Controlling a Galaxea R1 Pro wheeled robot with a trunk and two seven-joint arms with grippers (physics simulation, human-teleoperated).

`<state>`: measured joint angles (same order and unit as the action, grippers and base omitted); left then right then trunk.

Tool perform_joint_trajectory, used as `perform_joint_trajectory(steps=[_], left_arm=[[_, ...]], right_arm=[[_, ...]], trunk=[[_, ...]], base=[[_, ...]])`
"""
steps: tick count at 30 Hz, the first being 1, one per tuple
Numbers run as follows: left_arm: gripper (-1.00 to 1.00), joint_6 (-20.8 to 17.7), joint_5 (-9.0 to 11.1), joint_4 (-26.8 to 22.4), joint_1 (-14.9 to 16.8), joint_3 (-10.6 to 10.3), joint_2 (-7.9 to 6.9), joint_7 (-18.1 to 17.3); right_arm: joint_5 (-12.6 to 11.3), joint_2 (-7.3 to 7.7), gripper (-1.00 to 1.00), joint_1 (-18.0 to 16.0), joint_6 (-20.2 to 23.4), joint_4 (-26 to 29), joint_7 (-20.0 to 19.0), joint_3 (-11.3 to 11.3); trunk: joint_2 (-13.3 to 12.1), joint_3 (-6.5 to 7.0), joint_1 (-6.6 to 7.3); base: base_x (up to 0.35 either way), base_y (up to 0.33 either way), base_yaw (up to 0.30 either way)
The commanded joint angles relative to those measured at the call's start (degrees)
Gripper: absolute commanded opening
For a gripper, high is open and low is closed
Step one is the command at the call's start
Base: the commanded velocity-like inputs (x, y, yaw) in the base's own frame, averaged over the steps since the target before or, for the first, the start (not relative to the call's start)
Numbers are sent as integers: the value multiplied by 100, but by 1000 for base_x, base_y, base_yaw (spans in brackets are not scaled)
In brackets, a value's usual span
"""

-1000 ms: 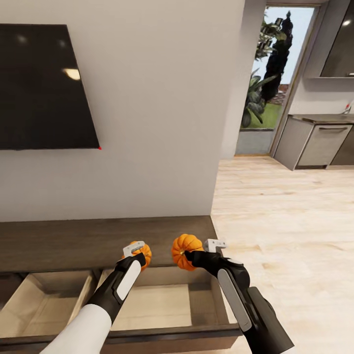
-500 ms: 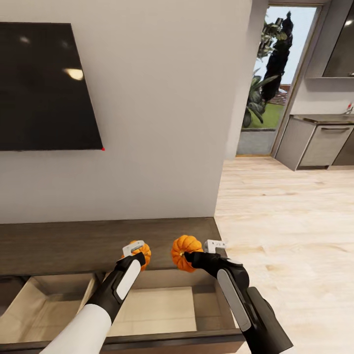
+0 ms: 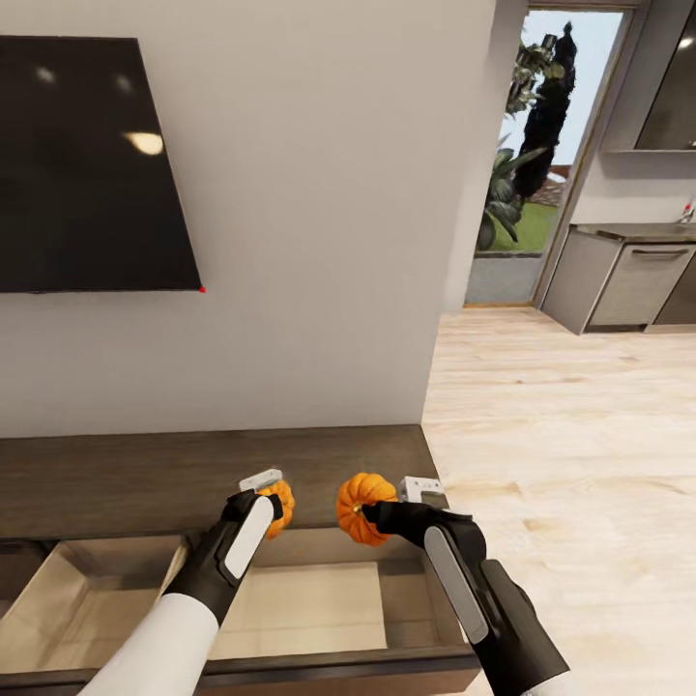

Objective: Place each of the two pumpkins and all three candles from the living room inside a cabinet in the living room (use any cabinet), then make sure every cabinet is closed, and position the cauldron so it is next to a table in the living room.

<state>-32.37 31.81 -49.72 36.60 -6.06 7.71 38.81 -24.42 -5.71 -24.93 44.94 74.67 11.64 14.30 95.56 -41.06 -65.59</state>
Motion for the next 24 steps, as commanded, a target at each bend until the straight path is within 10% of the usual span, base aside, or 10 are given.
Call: perform_joint_trajectory(steps=[1,24], left_arm=[[-100,-69,79,-23,5,17,19,147],[-100,-647,665,-106,5,79,54,689]], right_arm=[[-63,0,-100,-8,36,5,57,4],[-65,20,-100,-56,295,-118,145,2]], trunk=[[5,-5,0],[767,-346,-417]], base=[[0,0,0],[0,0,0]])
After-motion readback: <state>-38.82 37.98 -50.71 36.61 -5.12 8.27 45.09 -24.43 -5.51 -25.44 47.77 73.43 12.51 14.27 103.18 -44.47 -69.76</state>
